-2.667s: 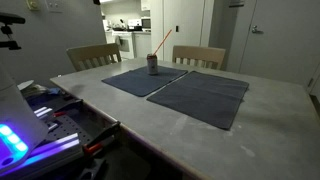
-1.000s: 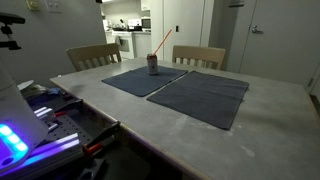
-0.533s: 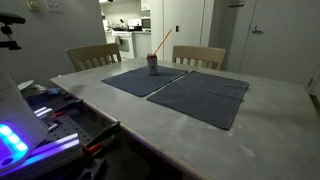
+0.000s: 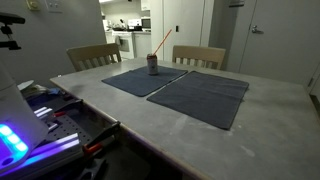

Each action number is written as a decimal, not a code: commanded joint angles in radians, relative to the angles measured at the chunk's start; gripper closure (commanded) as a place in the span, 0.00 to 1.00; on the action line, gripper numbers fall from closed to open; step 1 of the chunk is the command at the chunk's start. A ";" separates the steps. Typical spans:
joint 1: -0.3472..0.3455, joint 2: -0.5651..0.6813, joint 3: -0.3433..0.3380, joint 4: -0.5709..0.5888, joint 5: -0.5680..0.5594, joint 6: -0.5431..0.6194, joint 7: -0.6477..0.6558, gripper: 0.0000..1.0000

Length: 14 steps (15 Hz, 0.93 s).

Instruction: Remove the red straw from the can and place it on the table

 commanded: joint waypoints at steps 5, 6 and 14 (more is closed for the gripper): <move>0.025 0.109 -0.035 0.057 0.009 0.072 -0.207 0.00; 0.026 0.081 -0.040 0.025 0.028 0.125 -0.182 0.00; 0.031 0.102 -0.049 0.012 0.025 0.174 -0.217 0.00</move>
